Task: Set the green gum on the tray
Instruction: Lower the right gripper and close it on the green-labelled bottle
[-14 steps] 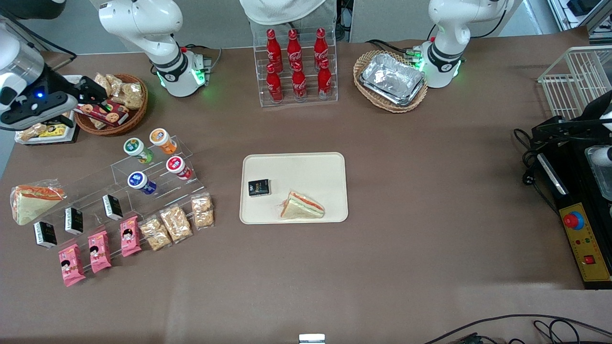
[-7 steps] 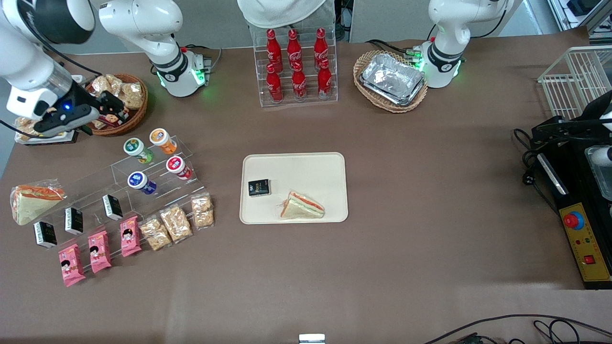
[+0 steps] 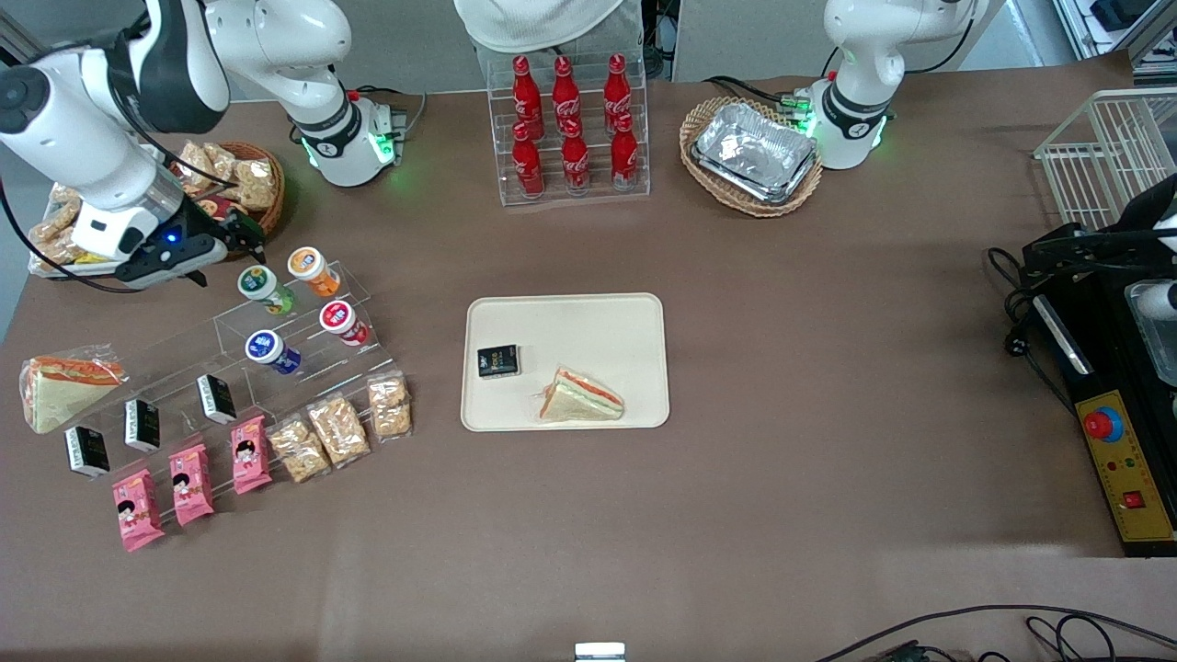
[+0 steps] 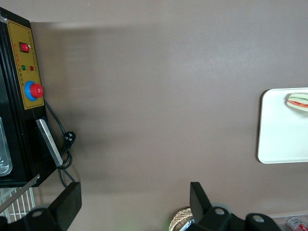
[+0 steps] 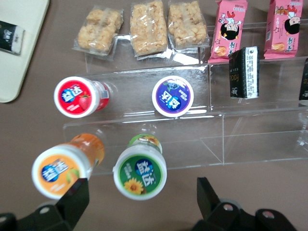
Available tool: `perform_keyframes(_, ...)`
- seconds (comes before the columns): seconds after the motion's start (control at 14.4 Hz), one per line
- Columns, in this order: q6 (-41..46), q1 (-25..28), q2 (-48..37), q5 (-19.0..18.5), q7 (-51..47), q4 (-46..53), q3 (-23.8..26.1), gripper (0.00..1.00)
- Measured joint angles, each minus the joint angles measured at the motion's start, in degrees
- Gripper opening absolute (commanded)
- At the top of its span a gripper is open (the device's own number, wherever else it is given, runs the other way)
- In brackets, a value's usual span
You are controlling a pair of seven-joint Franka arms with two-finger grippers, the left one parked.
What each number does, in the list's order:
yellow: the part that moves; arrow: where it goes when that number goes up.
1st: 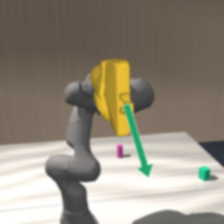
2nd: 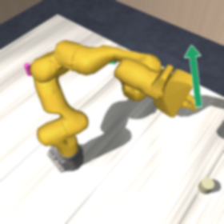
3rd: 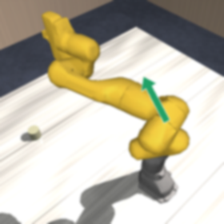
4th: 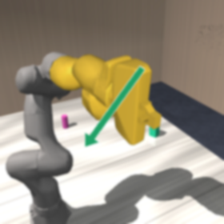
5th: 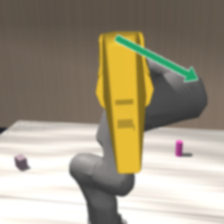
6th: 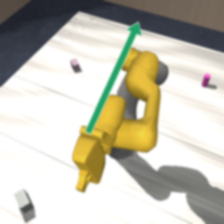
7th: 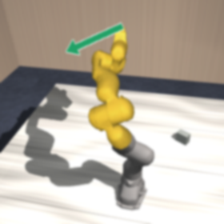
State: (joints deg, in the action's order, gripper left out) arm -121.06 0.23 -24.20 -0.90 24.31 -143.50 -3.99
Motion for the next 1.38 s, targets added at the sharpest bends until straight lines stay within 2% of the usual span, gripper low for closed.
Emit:
perform_keyframes(0.9,-6.85,0.00,2.58,-0.02,0.14,-5.46,-0.20,0.99)
perform_keyframes(0.97,-7.19,0.00,3.01,-0.03,0.15,-5.49,-0.20,0.94)
perform_keyframes(1.18,-7.65,0.00,3.47,-0.03,0.22,-5.58,-0.20,0.61)
perform_keyframes(1.25,-7.65,0.00,3.47,-0.03,0.25,-5.60,-0.20,0.56)
perform_keyframes(1.38,-7.69,0.00,3.46,-0.04,0.30,-5.71,-0.20,0.39)
